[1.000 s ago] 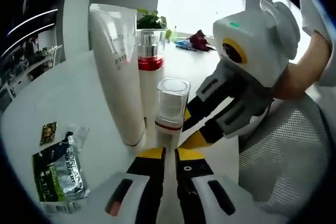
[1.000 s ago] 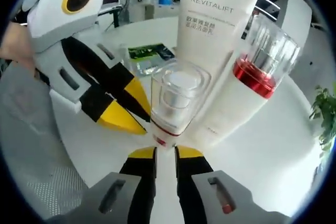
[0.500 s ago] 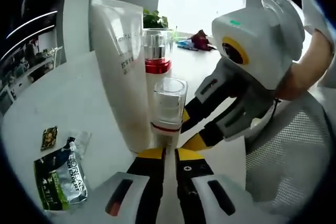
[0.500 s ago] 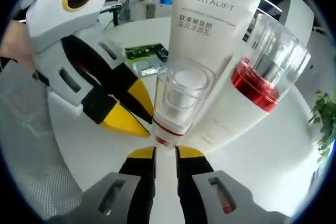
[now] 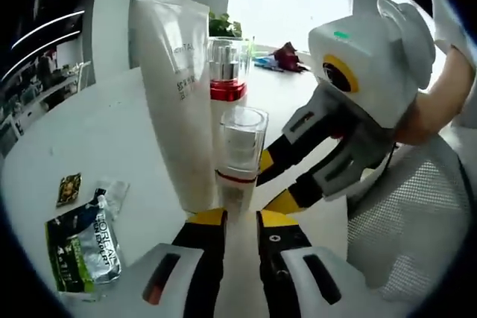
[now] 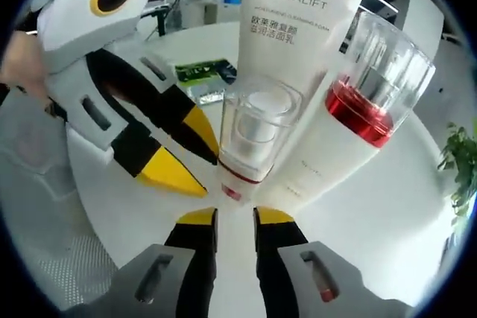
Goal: Arrange the skincare products in the storage area until every visible bottle or jar stands upright without overlapping.
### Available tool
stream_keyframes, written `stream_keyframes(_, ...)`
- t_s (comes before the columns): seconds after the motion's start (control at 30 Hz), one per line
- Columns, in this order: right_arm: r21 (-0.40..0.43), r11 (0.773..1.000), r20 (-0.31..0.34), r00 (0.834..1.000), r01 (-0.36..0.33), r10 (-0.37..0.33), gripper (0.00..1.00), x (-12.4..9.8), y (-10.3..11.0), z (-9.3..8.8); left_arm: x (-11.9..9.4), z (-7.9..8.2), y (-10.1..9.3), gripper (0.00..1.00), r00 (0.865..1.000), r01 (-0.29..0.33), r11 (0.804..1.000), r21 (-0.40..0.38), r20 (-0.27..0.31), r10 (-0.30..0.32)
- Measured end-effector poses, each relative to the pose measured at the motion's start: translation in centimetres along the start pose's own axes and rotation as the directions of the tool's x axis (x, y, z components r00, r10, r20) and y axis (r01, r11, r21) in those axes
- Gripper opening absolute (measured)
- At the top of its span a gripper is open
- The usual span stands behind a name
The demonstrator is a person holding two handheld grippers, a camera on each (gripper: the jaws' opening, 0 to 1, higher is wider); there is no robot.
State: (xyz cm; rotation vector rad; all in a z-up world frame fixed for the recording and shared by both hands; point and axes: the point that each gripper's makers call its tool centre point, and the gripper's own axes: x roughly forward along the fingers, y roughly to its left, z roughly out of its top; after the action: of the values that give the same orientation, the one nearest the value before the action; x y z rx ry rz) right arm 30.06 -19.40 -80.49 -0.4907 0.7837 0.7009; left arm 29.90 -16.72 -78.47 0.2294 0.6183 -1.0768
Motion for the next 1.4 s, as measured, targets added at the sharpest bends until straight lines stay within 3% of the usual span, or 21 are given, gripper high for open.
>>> stream_keyframes(0.8,0.043,0.999,0.0,1.0,-0.014,0.014,0.37,-3.3,1.7,-0.5,-5.0,-1.5,-0.3,0.3,0.995,-0.097,0.983,-0.158,0.011,0.101)
stream_keyframes(1.13,0.064,0.998,0.006,1.0,-0.024,0.024,0.41,-4.5,2.6,-1.0,-6.9,-2.7,-0.8,0.45,0.989,-0.144,0.968,-0.205,-0.002,0.147)
stream_keyframes(1.4,0.081,0.996,0.016,0.999,-0.032,0.03,0.42,-5.7,3.4,-1.2,-8.9,-3.9,-0.7,0.57,0.978,-0.204,0.945,-0.256,-0.019,0.206)
